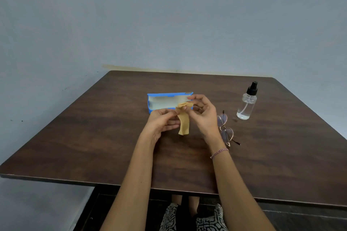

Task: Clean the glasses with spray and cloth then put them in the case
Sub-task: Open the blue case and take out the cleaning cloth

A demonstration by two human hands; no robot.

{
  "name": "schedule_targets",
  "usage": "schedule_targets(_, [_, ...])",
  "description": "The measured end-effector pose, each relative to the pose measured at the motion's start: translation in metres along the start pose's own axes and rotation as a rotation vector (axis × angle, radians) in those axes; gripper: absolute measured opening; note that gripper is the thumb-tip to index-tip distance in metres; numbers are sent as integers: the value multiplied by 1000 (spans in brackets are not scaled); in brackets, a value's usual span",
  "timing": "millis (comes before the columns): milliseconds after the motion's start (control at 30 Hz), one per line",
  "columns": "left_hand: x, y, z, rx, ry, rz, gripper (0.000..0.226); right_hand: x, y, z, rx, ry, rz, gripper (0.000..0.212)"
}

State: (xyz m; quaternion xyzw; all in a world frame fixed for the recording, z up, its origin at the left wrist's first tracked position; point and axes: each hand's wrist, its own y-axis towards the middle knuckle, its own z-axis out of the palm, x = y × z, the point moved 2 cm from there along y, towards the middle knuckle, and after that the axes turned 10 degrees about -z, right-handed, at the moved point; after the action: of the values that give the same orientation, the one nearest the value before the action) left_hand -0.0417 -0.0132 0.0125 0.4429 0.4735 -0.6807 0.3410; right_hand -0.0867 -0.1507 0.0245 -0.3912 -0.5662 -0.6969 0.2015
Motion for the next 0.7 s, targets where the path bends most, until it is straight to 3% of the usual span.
schedule_targets(233, [-8, -2, -10, -147, -118, 118, 2, -4, -4, 6, 282, -144, -77, 18])
schedule_targets(567, [-11, -9, -13, -194, -200, 247, 13, -7, -6, 7, 320, -113, -12, 10])
schedule_targets(700, [-10, -7, -13, -180, -246, 256, 22, -2, -3, 2, 129, -69, 17, 9])
